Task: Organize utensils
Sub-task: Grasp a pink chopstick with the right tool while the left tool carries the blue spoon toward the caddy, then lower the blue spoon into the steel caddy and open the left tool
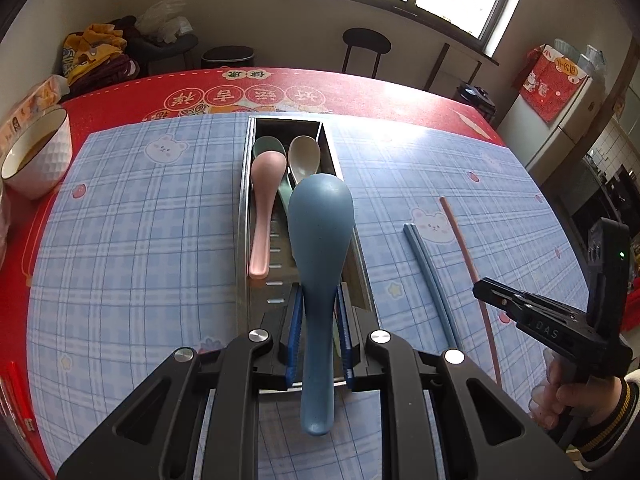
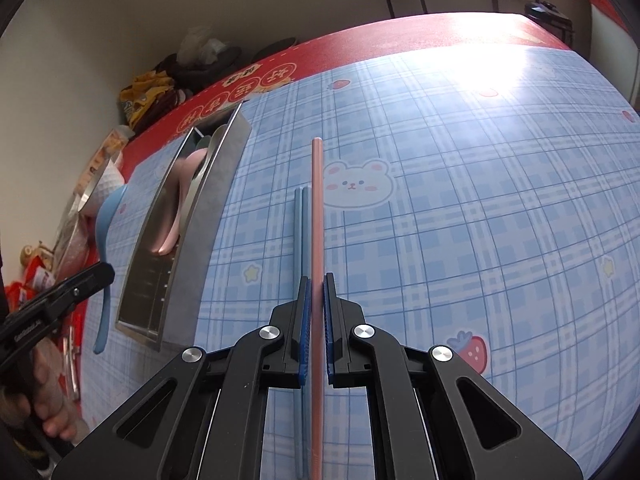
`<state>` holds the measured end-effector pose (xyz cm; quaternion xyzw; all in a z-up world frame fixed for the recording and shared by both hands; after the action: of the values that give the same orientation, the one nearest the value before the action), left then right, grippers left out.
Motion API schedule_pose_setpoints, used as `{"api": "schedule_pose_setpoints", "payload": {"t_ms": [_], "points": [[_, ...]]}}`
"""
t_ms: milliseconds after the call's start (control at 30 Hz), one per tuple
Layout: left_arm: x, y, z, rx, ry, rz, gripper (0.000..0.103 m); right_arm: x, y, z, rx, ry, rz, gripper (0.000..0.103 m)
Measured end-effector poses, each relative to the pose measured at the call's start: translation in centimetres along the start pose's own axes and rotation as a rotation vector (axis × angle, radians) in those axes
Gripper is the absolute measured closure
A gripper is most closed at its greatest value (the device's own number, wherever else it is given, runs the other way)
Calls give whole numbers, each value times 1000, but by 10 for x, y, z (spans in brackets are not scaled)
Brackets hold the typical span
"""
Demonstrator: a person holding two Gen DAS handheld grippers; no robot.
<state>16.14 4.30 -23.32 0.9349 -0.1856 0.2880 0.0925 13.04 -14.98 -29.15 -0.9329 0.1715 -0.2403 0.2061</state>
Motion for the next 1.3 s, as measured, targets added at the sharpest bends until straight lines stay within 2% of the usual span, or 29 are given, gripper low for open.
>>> {"api": "schedule_pose_setpoints", "payload": {"t_ms": [300,700,800,867,1067,1300], "points": [[55,-15,61,45,-106,77,87,-2,24,-12,-8,26,81,97],[85,-30,104,91,-201,99,86,-1,36,-24,-21,69,129,97],[89,-30,98,83,-180,107,81,-1,37,-26,-20,71,129,97],[93,-29,89,74,-150,107,71,0,36,-29,-17,72,130,97],[89,-25,51,58,-69,103,71,5,17,-29,14,63,109,97],[51,-33,4,58,0,39,68,7,-31,-16,67,15,61,97]]}}
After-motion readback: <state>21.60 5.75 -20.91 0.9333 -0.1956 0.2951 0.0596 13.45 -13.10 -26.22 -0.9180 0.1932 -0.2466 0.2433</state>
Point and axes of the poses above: each gripper's, at about its wrist camera, not at the fingertips, and z roughly the way its jaws point, y to its right, x to its top, the point moved 5 cm from there along z, roughly the way its jaws point, and after that the axes turned 11 degrees about z, right-handed, at the moved point
